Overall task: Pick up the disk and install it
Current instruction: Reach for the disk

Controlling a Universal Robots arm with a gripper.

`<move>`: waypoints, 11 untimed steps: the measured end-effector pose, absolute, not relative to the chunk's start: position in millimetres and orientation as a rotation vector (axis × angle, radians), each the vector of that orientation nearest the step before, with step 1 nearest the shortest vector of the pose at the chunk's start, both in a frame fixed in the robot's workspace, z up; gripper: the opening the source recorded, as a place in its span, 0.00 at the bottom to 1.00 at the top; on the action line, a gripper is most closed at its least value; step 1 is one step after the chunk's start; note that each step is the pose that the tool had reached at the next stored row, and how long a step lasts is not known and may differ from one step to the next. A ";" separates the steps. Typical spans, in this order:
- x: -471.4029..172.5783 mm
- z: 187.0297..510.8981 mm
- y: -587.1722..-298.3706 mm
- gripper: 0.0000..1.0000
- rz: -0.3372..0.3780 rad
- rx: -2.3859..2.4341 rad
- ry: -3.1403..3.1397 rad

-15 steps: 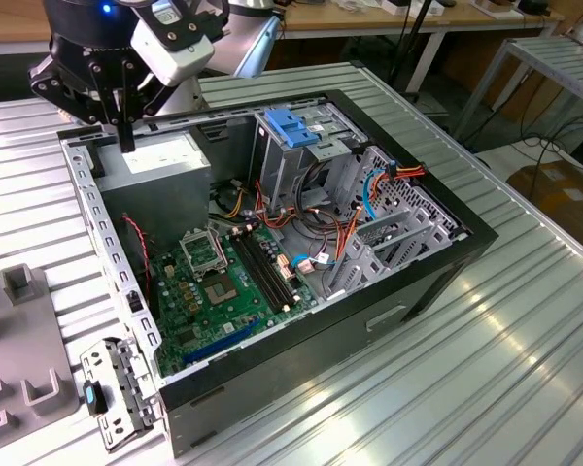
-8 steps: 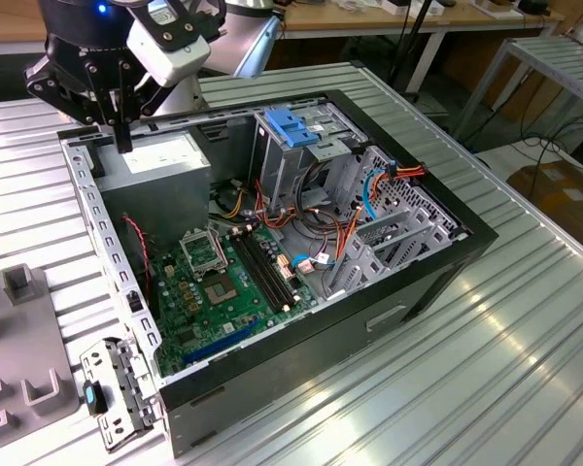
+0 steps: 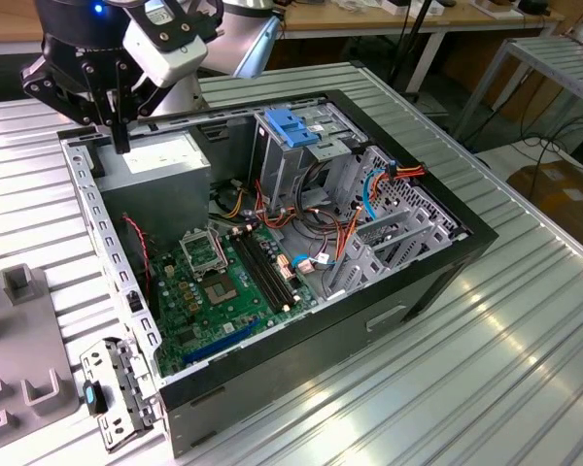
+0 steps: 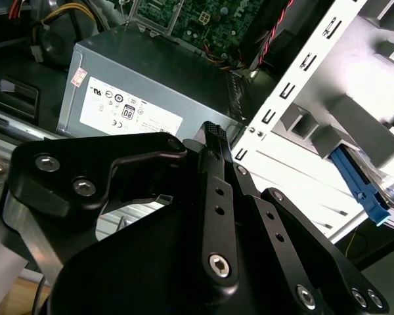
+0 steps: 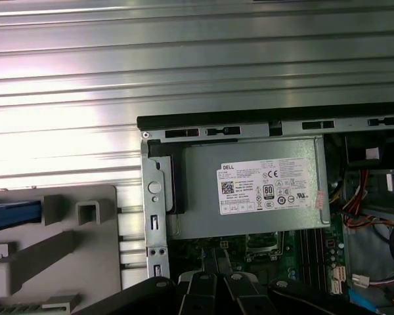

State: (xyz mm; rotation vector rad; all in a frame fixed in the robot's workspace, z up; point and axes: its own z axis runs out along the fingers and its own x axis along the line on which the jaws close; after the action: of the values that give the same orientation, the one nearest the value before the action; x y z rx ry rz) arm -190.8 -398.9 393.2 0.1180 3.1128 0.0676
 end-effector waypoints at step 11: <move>-195.0 393.2 -399.0 0.11 0.068 0.118 3.113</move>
State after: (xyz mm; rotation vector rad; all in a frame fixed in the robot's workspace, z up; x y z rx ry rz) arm -195.0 -399.0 393.2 0.1180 3.1128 0.0676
